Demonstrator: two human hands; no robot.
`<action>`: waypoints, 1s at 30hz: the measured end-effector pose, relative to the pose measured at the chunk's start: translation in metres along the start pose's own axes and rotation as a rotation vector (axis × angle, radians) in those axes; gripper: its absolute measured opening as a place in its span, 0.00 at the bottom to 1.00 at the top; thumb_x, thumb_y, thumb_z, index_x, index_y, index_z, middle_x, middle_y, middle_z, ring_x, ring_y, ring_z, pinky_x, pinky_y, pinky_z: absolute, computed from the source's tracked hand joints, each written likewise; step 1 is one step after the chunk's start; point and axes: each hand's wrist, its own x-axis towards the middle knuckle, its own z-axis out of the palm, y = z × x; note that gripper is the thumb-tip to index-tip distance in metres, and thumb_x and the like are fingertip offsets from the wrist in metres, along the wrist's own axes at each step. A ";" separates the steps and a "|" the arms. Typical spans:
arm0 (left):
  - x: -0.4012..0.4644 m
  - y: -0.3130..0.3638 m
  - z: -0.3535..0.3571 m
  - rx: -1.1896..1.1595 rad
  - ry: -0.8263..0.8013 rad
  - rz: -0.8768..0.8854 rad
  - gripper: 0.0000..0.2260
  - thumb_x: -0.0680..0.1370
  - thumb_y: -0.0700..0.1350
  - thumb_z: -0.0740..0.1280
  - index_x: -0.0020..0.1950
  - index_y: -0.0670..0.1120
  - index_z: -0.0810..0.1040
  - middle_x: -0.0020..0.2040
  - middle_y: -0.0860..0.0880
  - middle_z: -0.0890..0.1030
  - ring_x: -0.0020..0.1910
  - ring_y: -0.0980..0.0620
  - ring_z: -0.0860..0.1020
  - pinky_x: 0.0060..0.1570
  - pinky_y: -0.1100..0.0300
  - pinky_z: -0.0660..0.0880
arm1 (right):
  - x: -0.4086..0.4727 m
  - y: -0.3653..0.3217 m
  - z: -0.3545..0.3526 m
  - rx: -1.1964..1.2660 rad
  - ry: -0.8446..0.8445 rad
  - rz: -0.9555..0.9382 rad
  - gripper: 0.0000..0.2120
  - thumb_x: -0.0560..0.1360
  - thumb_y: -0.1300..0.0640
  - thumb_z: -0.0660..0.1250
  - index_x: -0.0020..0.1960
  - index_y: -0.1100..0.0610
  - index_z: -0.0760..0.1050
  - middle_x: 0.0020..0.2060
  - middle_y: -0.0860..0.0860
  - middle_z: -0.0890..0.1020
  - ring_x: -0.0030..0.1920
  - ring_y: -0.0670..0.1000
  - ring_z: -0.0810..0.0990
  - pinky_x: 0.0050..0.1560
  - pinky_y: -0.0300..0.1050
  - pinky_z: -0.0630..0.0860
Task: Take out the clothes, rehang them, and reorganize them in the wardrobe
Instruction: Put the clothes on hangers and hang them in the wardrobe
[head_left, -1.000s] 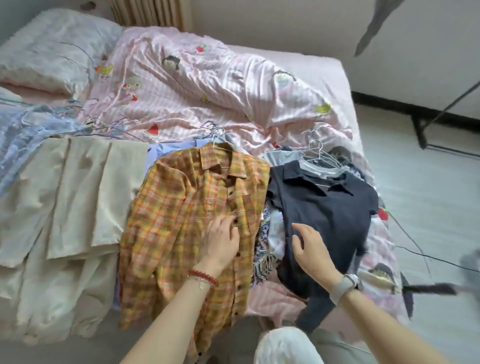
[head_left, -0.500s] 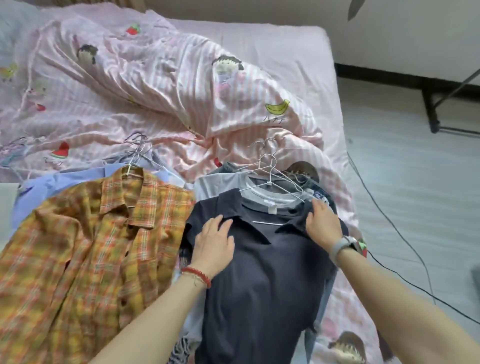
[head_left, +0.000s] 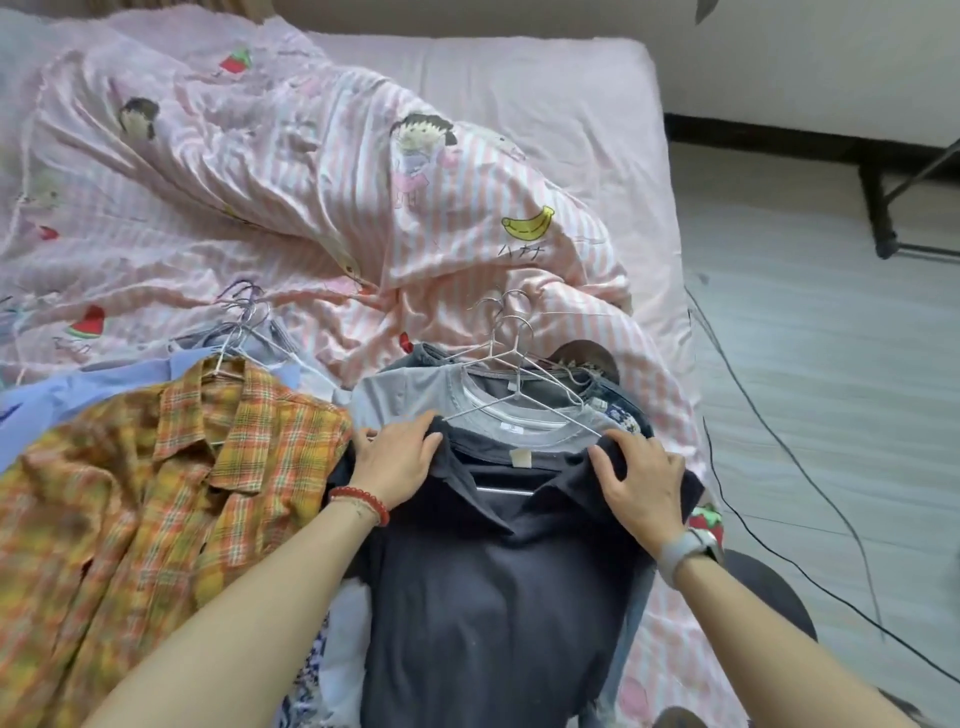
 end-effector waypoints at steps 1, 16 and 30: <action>-0.008 0.002 -0.004 -0.018 0.055 0.016 0.14 0.81 0.51 0.50 0.65 0.53 0.67 0.61 0.51 0.77 0.61 0.50 0.73 0.58 0.49 0.58 | 0.000 0.001 -0.004 0.003 0.011 -0.021 0.08 0.73 0.53 0.67 0.51 0.55 0.77 0.47 0.53 0.81 0.51 0.58 0.76 0.50 0.51 0.61; -0.293 -0.123 -0.013 -0.482 0.526 -0.563 0.13 0.80 0.49 0.58 0.60 0.49 0.76 0.53 0.46 0.81 0.53 0.42 0.77 0.49 0.53 0.72 | -0.095 -0.189 -0.004 0.100 -0.206 -0.698 0.09 0.72 0.53 0.68 0.50 0.57 0.77 0.41 0.53 0.80 0.45 0.57 0.78 0.46 0.46 0.65; -0.688 -0.204 0.107 -0.379 1.230 -1.432 0.11 0.76 0.40 0.57 0.44 0.39 0.79 0.42 0.41 0.81 0.42 0.39 0.77 0.51 0.54 0.60 | -0.399 -0.414 0.056 0.085 -0.834 -1.775 0.16 0.77 0.48 0.60 0.59 0.56 0.74 0.52 0.52 0.79 0.54 0.54 0.76 0.52 0.43 0.69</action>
